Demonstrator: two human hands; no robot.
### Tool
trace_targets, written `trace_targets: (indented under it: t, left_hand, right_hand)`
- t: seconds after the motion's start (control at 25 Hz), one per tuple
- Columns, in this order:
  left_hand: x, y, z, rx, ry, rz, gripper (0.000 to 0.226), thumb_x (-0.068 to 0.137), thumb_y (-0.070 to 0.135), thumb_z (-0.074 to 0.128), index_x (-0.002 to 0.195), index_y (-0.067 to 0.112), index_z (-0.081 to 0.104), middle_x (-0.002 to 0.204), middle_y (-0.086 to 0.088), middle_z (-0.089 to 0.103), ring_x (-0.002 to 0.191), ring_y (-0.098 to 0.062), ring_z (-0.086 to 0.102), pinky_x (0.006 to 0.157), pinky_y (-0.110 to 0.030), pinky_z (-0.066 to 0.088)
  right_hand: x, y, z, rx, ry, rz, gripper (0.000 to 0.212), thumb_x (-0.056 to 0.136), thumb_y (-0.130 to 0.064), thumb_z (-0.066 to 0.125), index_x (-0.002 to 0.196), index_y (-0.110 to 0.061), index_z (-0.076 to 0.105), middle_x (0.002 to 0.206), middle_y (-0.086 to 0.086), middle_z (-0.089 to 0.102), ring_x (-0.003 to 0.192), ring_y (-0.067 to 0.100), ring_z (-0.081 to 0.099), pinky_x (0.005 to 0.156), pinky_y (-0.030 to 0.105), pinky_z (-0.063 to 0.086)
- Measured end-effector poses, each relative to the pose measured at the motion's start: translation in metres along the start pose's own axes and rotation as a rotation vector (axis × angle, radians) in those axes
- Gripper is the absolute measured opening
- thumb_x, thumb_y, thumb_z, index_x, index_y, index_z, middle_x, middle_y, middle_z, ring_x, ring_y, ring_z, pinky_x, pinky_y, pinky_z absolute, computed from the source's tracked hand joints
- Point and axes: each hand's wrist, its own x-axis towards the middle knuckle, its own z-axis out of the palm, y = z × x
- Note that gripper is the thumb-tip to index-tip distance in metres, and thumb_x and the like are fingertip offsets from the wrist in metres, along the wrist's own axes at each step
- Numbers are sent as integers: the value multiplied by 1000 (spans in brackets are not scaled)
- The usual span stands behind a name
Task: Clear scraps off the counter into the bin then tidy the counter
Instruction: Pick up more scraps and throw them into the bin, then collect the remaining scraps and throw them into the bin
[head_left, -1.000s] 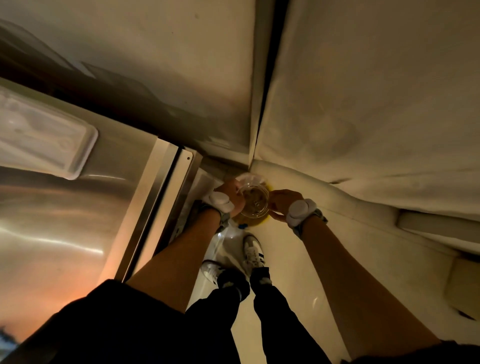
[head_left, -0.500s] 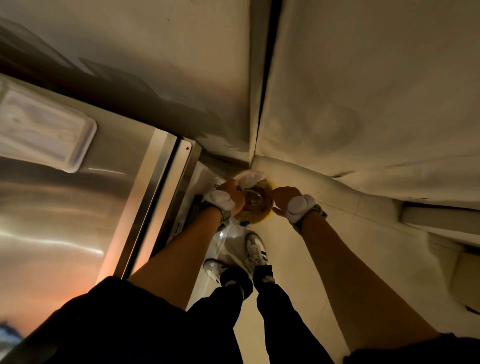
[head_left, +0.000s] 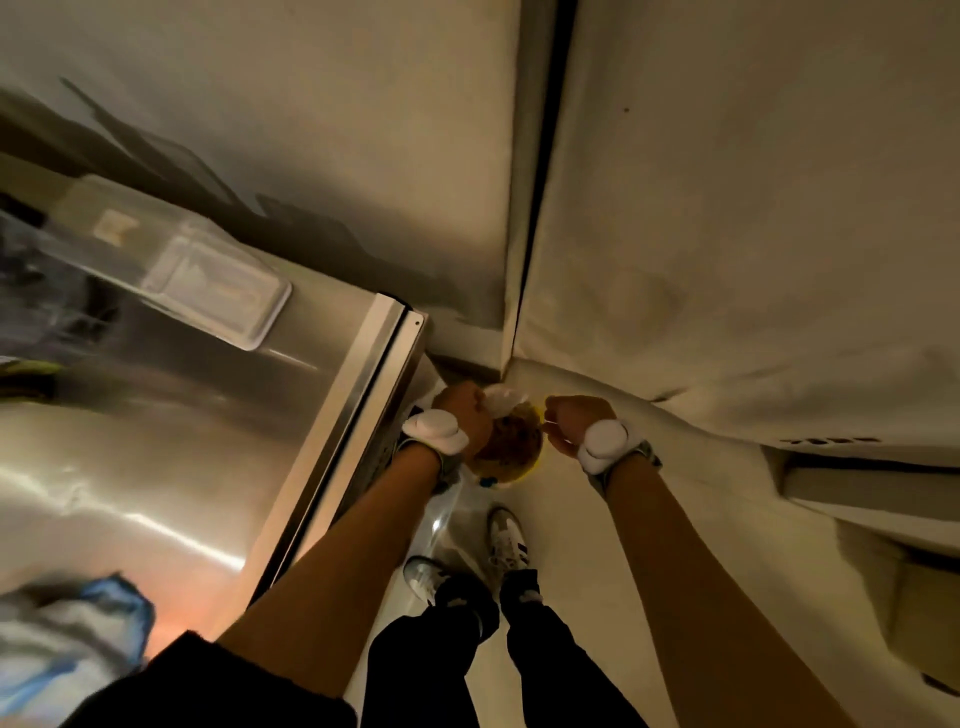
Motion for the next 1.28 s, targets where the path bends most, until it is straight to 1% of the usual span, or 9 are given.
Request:
trace_targets:
  t: [0.24,0.4,0.48,0.68,0.8,0.92,1.04,1.16,1.28]
  left_hand:
    - [-69,27,-46,-89,144,113,27,96,19,50,118,8,61,116,-14,66,106,-30,64,88,-33,50]
    - [-113,31,-79,-144,238,136,27,97,23,49,120,12,59,117,-10,67,107,-26,64,91,-31,50]
    - [-134,26,-99,-190,310,123,27,97,25,49,120,15,59,118,-6,66,107,-23,64,93,-33,52]
    - [-180,-8,-137,-332,472,58,24,96,25,51,117,16,60,116,-3,66,103,-20,65,92,-34,52]
    - [-201,-39,-149,-396,503,-1,27,96,26,51,120,17,59,117,-1,66,103,-19,65,95,-37,52]
    - [-220,-76,-161,-399,573,-47,27,96,26,51,121,16,59,114,-2,67,101,-19,66,94,-37,53]
    - [-233,-111,-171,-379,647,-102,28,96,25,51,119,14,61,111,-5,69,100,-21,67,89,-31,52]
    - [-238,-145,-185,-363,710,-171,25,93,24,53,114,13,64,106,-7,72,98,-24,68,87,-30,51]
    - [-238,-175,-200,-336,747,-213,23,92,24,55,110,13,65,103,-7,72,96,-25,68,81,-25,47]
  right_hand:
    - [-63,-50,-11,177,129,-43,37,91,-14,49,119,8,60,127,30,60,123,44,55,107,53,43]
    - [-107,-92,-7,353,182,-20,26,82,-20,60,60,-17,72,79,12,73,81,33,68,83,44,54]
    - [-122,-112,0,410,181,-46,20,81,-19,62,62,-19,68,70,5,71,73,28,66,72,39,52]
    - [-151,-160,42,326,140,-196,25,78,-26,65,54,-24,71,68,2,71,77,26,69,74,40,55]
    - [-164,-182,78,286,56,-252,25,80,-23,64,56,-18,68,63,3,68,67,24,62,60,34,48]
    - [-173,-202,118,227,-39,-267,15,80,-21,62,66,-19,66,65,3,67,69,25,61,68,39,50]
    - [-183,-216,157,131,-68,-303,20,74,-25,61,57,-22,71,65,3,71,75,32,67,70,41,54]
    - [-189,-228,195,27,-99,-371,20,69,-31,59,53,-26,68,95,11,76,98,36,70,93,52,55]
    - [-193,-241,222,-14,-113,-399,22,73,-25,60,52,-24,65,88,5,71,103,37,68,94,52,54]
